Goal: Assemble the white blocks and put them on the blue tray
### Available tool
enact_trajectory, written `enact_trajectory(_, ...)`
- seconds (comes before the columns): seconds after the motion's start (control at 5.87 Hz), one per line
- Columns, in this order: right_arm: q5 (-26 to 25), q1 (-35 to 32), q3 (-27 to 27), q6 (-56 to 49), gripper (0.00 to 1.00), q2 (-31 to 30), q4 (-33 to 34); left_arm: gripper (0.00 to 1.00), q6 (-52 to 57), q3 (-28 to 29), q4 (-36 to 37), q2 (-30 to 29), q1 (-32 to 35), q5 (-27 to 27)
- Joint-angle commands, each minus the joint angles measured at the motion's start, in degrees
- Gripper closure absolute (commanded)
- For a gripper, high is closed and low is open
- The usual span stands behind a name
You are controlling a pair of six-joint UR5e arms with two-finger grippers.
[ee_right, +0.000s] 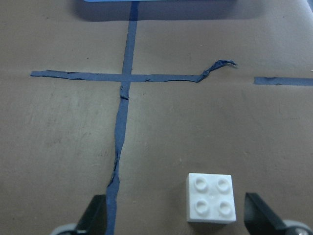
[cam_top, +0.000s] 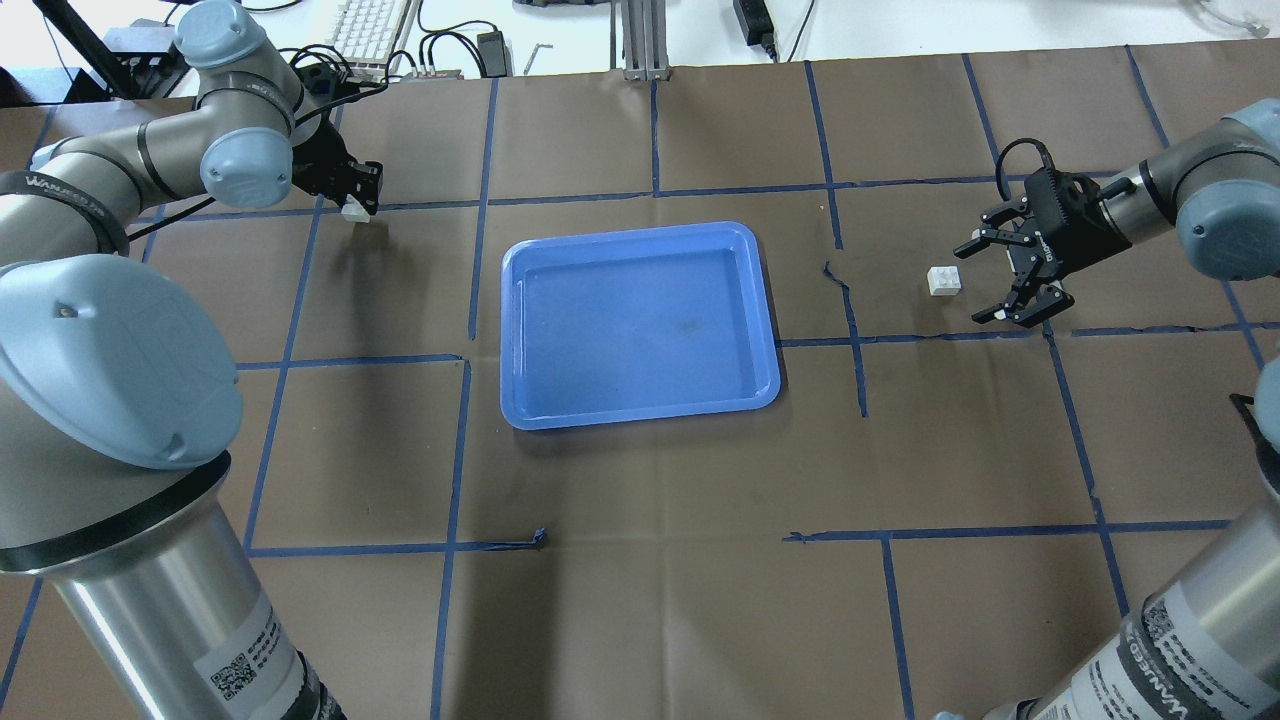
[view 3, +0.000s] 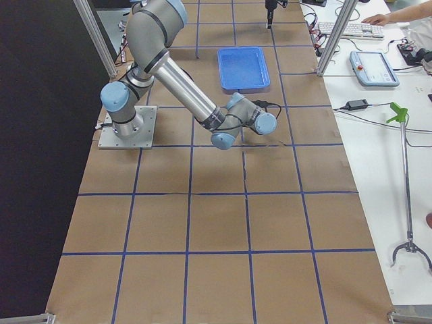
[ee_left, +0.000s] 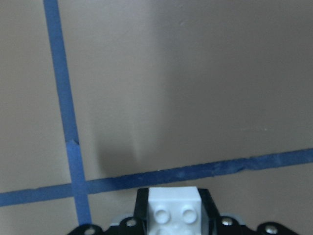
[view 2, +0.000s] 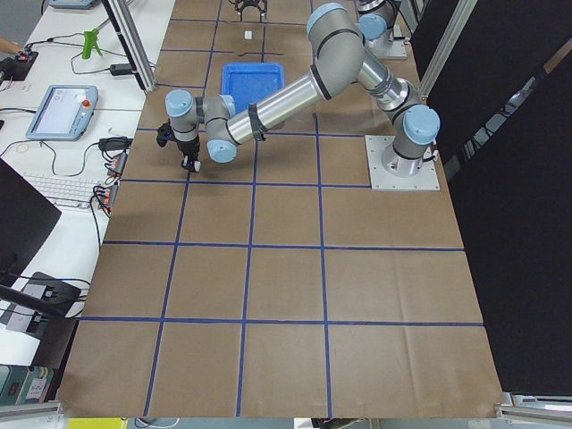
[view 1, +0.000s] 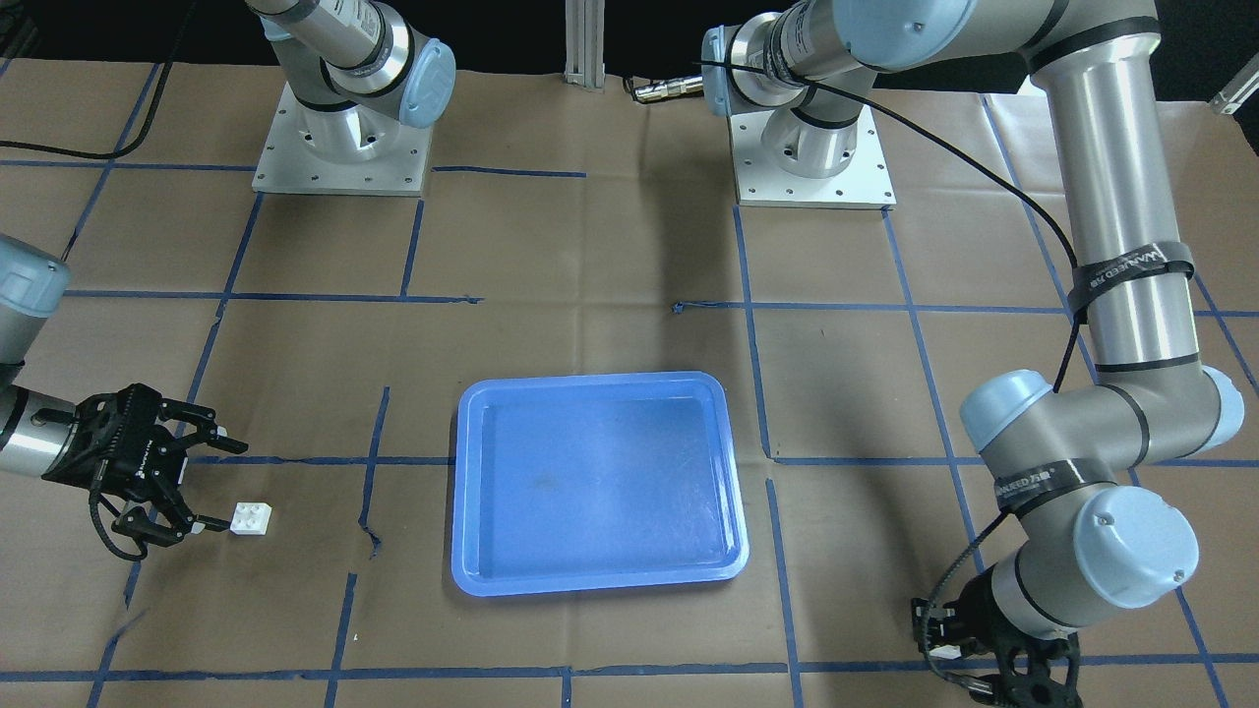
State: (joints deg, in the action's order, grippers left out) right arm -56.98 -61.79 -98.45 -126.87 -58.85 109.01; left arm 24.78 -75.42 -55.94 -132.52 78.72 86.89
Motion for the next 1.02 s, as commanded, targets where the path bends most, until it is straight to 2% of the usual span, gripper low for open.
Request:
enact_trajectory(0.0, 0.90, 0.00, -0.25, -0.13, 0.00, 1.80, 2.24, 0.94, 7.54, -2.26, -0.13, 4.09, 5.80, -2.16)
enact_trajectory(0.17, 1.08, 0.00, -0.08, 0.13, 0.00, 2.07, 2.25, 0.94, 12.35, -4.27, -0.65, 5.76, 10.88, -1.47)
enact_trajectory(0.51, 1.26, 0.00, 0.28, 0.39, 0.00, 2.08, 2.25, 0.94, 15.37, -9.11, -1.10, 8.23, 23.18, 2.29)
enact_trajectory(0.68, 2.30, 0.00, 0.28, 0.39, 0.17, 2.08, 3.65, 0.94, 18.61, -11.13, -0.84, 8.50, 27.15, 2.40)
enact_trajectory(0.85, 2.40, 0.00, 0.19, 0.48, 0.27, 1.99, 4.01, 0.94, 29.08, -12.28, -0.40, 8.33, 28.32, 2.32)
